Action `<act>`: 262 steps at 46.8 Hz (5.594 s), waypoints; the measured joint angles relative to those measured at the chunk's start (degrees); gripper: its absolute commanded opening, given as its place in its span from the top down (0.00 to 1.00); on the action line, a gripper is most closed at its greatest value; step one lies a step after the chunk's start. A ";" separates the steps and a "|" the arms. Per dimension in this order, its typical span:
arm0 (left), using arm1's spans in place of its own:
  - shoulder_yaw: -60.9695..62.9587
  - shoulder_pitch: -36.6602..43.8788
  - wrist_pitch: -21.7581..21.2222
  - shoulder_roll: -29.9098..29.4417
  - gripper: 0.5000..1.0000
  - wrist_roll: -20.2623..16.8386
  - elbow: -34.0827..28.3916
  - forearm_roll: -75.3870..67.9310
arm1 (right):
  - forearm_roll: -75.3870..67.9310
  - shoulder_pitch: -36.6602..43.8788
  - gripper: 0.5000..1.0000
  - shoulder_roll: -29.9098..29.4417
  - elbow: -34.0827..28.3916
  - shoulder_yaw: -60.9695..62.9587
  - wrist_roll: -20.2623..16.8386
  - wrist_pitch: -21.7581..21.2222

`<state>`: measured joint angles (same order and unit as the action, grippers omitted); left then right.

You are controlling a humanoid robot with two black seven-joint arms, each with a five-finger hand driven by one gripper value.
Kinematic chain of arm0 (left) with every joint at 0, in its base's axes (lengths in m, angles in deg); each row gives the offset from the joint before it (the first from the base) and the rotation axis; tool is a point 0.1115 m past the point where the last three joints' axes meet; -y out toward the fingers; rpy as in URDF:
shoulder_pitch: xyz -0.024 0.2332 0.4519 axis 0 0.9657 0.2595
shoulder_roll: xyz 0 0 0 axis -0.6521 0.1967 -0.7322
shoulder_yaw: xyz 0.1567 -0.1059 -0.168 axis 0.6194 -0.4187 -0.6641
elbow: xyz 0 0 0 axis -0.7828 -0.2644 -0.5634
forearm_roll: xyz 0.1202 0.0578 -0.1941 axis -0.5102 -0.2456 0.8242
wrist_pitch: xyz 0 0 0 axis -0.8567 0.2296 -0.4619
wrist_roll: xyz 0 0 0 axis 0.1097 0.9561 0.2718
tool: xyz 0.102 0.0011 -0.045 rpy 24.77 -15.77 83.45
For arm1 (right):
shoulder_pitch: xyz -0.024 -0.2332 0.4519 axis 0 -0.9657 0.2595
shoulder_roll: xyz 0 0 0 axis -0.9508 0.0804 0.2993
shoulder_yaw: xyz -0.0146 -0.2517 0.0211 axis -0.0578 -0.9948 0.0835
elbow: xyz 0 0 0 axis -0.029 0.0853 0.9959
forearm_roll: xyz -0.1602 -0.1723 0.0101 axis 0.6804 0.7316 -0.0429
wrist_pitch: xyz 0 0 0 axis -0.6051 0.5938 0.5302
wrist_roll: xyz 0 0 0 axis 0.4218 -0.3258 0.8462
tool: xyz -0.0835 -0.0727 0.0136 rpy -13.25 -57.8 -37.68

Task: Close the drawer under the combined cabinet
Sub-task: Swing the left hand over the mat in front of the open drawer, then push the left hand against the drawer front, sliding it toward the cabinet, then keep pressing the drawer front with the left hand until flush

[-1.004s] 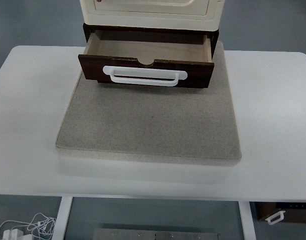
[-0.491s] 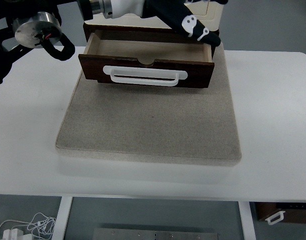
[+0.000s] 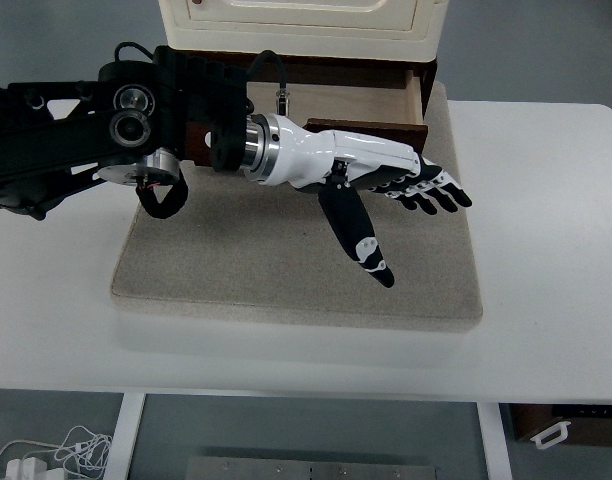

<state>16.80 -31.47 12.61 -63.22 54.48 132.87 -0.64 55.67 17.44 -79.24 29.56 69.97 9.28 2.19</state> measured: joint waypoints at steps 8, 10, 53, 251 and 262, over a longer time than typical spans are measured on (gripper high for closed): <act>2.47 -0.41 0.76 0.02 0.01 7.04 -0.38 -0.26 | 0.00 0.00 0.10 0.00 0.00 0.00 -0.01 0.00; 3.10 -0.62 2.23 -0.10 0.01 8.64 -0.68 -0.26 | 0.00 0.00 0.10 0.00 0.00 0.00 -0.01 0.00; 4.11 -2.64 18.58 -1.01 0.01 17.07 -15.86 -0.31 | 0.02 0.00 0.10 0.00 0.00 0.00 -0.01 0.00; -1.28 -2.99 16.33 1.44 0.08 13.88 -36.07 -9.11 | 0.01 0.00 0.10 0.00 0.00 0.00 -0.01 0.00; -1.68 -2.99 16.36 3.04 0.07 13.87 -35.86 -9.15 | 0.01 0.00 0.10 0.00 0.00 0.00 -0.01 0.00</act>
<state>15.12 -34.46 28.97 -60.18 68.35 97.02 -9.79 55.69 17.44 -79.24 29.56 69.97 9.26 2.19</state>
